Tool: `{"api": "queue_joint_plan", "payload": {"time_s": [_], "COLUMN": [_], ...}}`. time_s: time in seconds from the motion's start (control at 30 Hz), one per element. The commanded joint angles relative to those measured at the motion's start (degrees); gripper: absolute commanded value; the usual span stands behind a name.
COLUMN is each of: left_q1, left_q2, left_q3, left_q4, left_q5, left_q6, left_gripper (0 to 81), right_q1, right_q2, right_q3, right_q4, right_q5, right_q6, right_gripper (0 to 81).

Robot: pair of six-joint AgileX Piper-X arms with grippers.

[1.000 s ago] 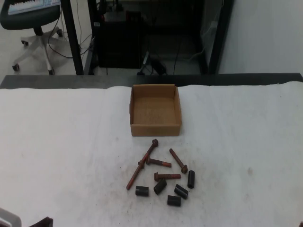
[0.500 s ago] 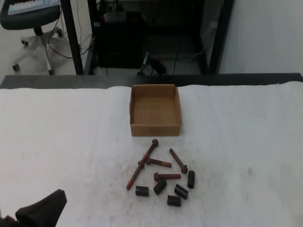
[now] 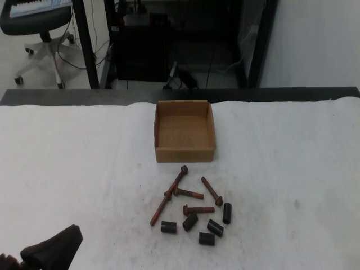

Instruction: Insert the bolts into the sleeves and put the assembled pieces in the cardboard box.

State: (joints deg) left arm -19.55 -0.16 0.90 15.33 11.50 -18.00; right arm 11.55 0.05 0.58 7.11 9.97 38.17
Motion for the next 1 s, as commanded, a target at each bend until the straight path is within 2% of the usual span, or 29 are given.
{"api": "queue_joint_plan", "payload": {"time_s": [0.0, 0.1, 0.2, 0.37, 0.57, 0.63, 0.73, 0.8, 0.87, 0.97], "left_q1": [0.0, 0.0, 0.0, 0.0, 0.0, 0.0, -0.1, -0.1, -0.3, -1.5], "left_q2": [0.2, 0.2, 1.9, 12.2, 28.6, 35.3, 45.7, 53.3, 59.5, 67.0], "left_q3": [-0.9, -0.9, -3.3, -8.1, -15.9, -19.3, -25.7, -31.1, -35.8, -42.2], "left_q4": [-6.9, -8.2, -6.3, -4.1, -4.0, -3.4, 2.3, 8.6, 13.7, 18.2], "left_q5": [7.1, 8.4, 9.2, 10.6, 11.7, 11.7, 11.7, 13.1, 15.3, 15.7], "left_q6": [-2.2, -2.2, -1.1, 6.0, 12.1, 13.5, 14.0, 16.4, 18.5, 19.5], "left_gripper": [0.3, 0.3, 0.3, 0.3, 0.3, 0.3, 0.3, 1.3, 6.1, 17.8], "right_q1": [-0.1, -0.1, -0.1, -0.1, -0.1, -0.1, -0.1, -0.1, -0.1, -0.1], "right_q2": [-0.1, -0.1, -0.1, -0.1, -0.1, -0.1, 2.1, 6.9, 12.5, 22.8], "right_q3": [-0.6, -0.6, -0.6, -0.6, -0.6, -0.6, -3.0, -5.9, -9.2, -14.7], "right_q4": [-2.4, -10.1, -15.8, -14.2, -11.1, -5.5, 7.5, 12.6, 13.1, 11.4], "right_q5": [-6.5, -19.2, -23.8, -22.9, -16.8, -16.0, -22.7, -25.4, -26.0, -27.1], "right_q6": [0.4, 0.4, 1.3, 1.0, 0.8, 0.8, -4.6, -7.8, -10.2, -16.9], "right_gripper": [0.8, 0.8, 0.8, 0.8, 0.8, 0.1, 10.1, 21.9, 32.4, 35.1]}}
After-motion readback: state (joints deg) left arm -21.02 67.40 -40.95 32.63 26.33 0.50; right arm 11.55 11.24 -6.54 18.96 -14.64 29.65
